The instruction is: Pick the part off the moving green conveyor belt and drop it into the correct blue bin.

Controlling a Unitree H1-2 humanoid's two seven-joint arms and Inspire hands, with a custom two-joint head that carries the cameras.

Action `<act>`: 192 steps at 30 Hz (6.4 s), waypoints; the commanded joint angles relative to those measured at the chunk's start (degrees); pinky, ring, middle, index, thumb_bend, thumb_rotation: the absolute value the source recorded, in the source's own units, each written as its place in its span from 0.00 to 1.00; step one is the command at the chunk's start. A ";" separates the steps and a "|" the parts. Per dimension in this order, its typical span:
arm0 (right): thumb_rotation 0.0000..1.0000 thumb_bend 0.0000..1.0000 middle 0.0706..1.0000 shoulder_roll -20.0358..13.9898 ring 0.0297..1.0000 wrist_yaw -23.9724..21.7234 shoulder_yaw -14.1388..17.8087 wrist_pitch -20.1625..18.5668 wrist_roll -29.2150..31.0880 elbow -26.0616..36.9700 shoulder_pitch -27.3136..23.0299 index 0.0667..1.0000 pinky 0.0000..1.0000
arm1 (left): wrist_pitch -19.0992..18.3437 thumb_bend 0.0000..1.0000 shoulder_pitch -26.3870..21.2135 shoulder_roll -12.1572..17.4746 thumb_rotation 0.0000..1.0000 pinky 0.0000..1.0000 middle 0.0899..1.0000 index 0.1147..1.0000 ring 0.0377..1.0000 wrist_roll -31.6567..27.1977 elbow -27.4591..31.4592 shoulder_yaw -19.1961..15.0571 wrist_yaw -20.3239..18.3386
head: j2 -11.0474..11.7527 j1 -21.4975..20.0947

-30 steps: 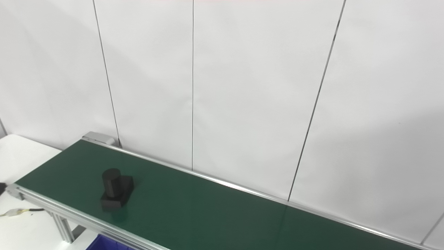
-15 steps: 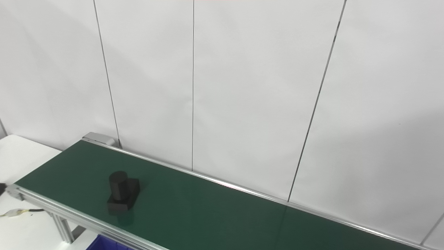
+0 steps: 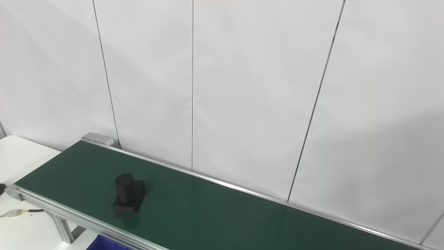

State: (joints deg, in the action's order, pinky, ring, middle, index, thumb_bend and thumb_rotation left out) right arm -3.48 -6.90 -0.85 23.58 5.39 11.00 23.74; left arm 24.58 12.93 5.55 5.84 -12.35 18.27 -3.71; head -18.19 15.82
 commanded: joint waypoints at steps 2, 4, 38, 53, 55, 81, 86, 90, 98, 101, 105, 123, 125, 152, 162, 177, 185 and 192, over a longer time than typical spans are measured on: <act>0.43 0.70 0.87 -0.41 0.87 0.02 0.15 1.62 0.41 3.79 -1.07 0.98 0.91 | 2.35 0.97 -0.36 0.31 0.30 0.70 0.80 0.76 0.78 0.46 1.93 0.61 2.41 | -0.13 -0.33; 0.44 0.70 0.88 -0.65 0.87 0.01 0.19 1.28 0.50 4.75 -1.69 0.98 0.90 | 2.35 0.97 -0.32 0.50 0.29 0.70 0.81 0.77 0.79 0.13 2.04 0.96 2.63 | -0.21 -0.53; 0.39 0.77 0.92 -4.21 0.91 1.33 1.32 -13.13 -3.74 14.96 -12.41 0.98 0.89 | 2.34 0.98 -3.19 4.02 0.30 0.69 0.79 0.75 0.77 6.48 1.34 6.44 12.59 | -1.94 -3.55; 0.57 0.95 0.89 -3.21 0.86 2.27 0.45 -17.45 -10.26 16.27 -16.56 0.97 0.86 | 2.34 0.98 -2.73 5.92 0.31 0.74 0.81 0.78 0.81 5.40 3.85 6.74 11.97 | -7.41 -16.25; 0.58 0.94 0.88 -2.47 0.85 2.43 -0.06 -16.78 -11.61 16.25 -16.61 0.96 0.84 | 2.34 0.98 -2.71 6.46 0.31 0.75 0.82 0.79 0.82 4.91 4.54 6.82 11.86 | -8.41 -17.30; 0.52 0.86 0.86 -1.31 0.84 0.94 -2.19 -25.72 -16.37 18.96 -21.38 0.95 0.84 | 2.29 0.86 -1.55 5.98 0.30 0.84 0.87 0.85 0.87 2.64 10.07 3.12 6.21 | -21.13 -19.27; 0.50 0.85 0.86 -1.54 0.84 0.87 -2.14 -26.49 -16.48 17.95 -22.65 0.95 0.84 | 2.23 0.86 -1.95 4.77 0.32 0.83 0.88 0.85 0.86 3.29 10.32 1.92 4.99 | -22.25 -18.84; 0.50 0.86 0.86 -1.72 0.85 0.79 -2.33 -26.88 -16.45 17.33 -23.33 0.96 0.84 | 2.26 0.86 -2.26 4.32 0.32 0.82 0.87 0.85 0.85 3.27 10.08 1.23 4.13 | -22.00 -18.66; 0.50 0.86 0.87 -2.20 0.85 0.62 -2.73 -27.95 -17.04 16.33 -24.73 0.96 0.84 | -0.02 0.87 0.97 5.07 0.33 0.86 0.88 0.87 0.88 1.56 16.57 -0.23 -0.10 | -20.96 -17.80; 0.50 0.86 0.87 -2.49 0.85 0.58 -2.80 -27.80 -17.14 15.92 -24.94 0.95 0.85 | -1.10 0.87 2.52 5.35 0.34 0.85 0.88 0.87 0.88 1.29 18.68 -0.92 -1.29 | -20.50 -17.55; 0.49 0.86 0.87 -2.74 0.85 0.42 -2.91 -27.33 -16.97 15.41 -24.89 0.95 0.85 | -0.79 0.88 3.13 4.84 0.35 0.82 0.89 0.87 0.88 3.53 16.84 -2.02 -1.12 | -19.82 -17.35; 0.49 0.86 0.89 -3.61 0.87 -2.08 -6.19 -31.70 -21.77 9.86 -30.44 0.96 0.86 | 0.53 0.88 2.19 1.62 0.34 0.81 0.86 0.84 0.85 4.57 12.09 -3.87 -1.01 | -16.93 -16.64; 0.49 0.87 0.89 -3.80 0.87 -2.44 -7.05 -32.67 -23.01 8.94 -31.97 0.95 0.86 | 0.62 0.88 2.15 1.52 0.33 0.81 0.86 0.84 0.86 4.42 11.84 -3.96 -0.95 | -16.82 -16.71; 0.44 0.90 0.89 -3.17 0.86 -4.45 -14.05 -37.93 -29.67 -4.00 -45.96 0.94 0.81 | 2.12 0.86 1.53 -0.08 0.36 0.81 0.86 0.84 0.85 5.19 9.55 -4.28 -0.10 | -16.23 -16.87; 0.44 0.93 0.89 -2.09 0.85 -3.35 -16.86 -37.00 -31.34 -12.13 -50.03 0.93 0.76 | 2.07 0.86 1.64 -0.50 0.35 0.83 0.86 0.84 0.86 5.57 9.81 -3.97 0.08 | -15.93 -16.58; 0.47 0.95 0.90 0.90 0.82 -1.10 -21.80 -36.05 -34.97 -20.90 -55.07 0.93 0.70 | 2.33 0.87 1.71 -0.24 0.36 0.80 0.85 0.83 0.84 7.89 10.15 -2.81 3.58 | -15.67 -15.97; 0.47 0.96 0.91 2.26 0.86 -0.58 -23.88 -35.54 -36.07 -25.04 -57.01 0.93 0.76 | 2.30 0.88 1.25 -0.07 0.38 0.78 0.84 0.83 0.83 8.20 9.44 -1.15 5.52 | -15.44 -15.31; 0.44 0.93 0.93 2.91 0.89 -0.41 -25.14 -35.16 -36.57 -27.62 -58.23 0.93 0.83 | 2.33 0.88 1.74 -0.09 0.38 0.78 0.84 0.83 0.83 8.69 10.32 -0.27 6.23 | -15.65 -15.05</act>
State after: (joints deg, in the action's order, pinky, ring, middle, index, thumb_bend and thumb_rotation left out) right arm -1.55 -8.39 -25.93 -14.76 -30.79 -17.18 -31.31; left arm 24.30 14.88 5.58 14.34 -3.83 17.85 1.58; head -33.92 0.70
